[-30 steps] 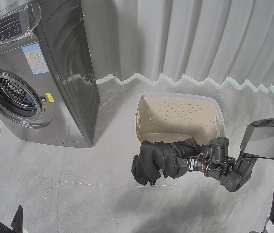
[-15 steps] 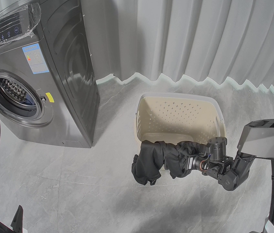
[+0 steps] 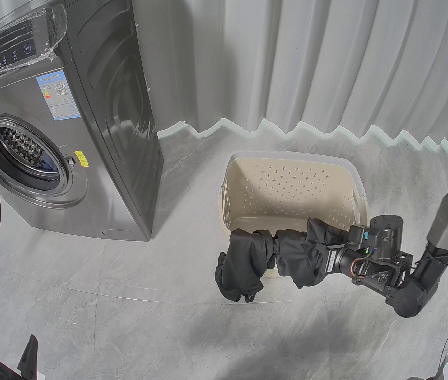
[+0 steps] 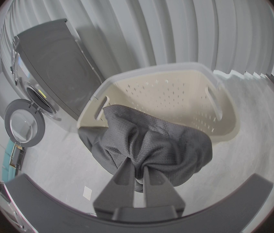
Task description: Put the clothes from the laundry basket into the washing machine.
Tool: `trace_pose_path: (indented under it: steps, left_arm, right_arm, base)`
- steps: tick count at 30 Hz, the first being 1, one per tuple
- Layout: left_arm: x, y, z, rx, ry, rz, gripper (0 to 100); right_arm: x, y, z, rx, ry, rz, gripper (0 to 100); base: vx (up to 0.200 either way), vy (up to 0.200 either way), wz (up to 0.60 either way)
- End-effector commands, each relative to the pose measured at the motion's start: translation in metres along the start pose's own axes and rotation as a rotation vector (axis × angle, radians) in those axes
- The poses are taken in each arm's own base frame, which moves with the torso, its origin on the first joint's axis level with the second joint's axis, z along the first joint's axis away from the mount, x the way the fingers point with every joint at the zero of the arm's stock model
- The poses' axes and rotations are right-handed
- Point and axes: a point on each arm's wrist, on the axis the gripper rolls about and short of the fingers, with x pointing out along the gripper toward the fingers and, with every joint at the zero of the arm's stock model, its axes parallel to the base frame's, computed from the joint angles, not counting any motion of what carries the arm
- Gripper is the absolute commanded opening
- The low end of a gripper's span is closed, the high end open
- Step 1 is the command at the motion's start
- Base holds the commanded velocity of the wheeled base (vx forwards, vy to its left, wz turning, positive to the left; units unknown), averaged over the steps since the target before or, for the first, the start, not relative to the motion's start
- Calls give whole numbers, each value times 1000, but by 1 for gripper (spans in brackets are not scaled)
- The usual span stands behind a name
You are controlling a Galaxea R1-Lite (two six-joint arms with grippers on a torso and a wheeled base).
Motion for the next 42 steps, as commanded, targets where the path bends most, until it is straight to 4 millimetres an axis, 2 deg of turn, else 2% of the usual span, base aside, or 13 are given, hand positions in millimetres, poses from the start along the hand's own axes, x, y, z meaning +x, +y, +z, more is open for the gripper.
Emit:
trace_pose_path:
  steps: [1,7,12,13,15,17,22,24,25,29,42]
  left_arm:
    - [0,0,-5,2,1,1,100]
    - [0,0,-5,5,0,1,100]
    - [0,0,-5,11,0,0,100]
    - [0,0,-5,13,1,-3,100]
    - [0,0,-5,11,0,-3,100]
    - [0,0,-5,13,0,-7,100]
    - [0,0,-5,11,2,-7,100]
    - [0,0,-5,11,2,-7,100]
    - [0,0,-5,13,2,-7,100]
    - [0,0,-4,11,0,-8,100]
    - [0,0,-4,8,0,-10,100]
  right_arm:
    - [-63,21,41,-2,-161,86,0]
    - [-95,36,65,-38,-273,153,0]
    - [-108,42,80,-73,-329,185,0]
    - [-112,45,91,-87,-371,201,0]
    - [-117,48,101,-105,-398,209,0]
    - [-132,51,113,-126,-432,218,0]
    - [-154,58,118,-131,-444,260,0]
    - [-154,58,118,-131,-444,260,0]
    - [-163,60,125,-128,-481,279,0]
    - [-173,67,129,-130,-509,336,0]
    - [-175,74,129,-136,-517,390,0]
  base:
    - [0,0,0]
    - [0,0,0]
    - [0,0,0]
    - [0,0,0]
    - [0,0,0]
    - [0,0,0]
    - [0,0,0]
    - [0,0,0]
    - [0,0,0]
    - [0,50,0]
    - [0,200,0]
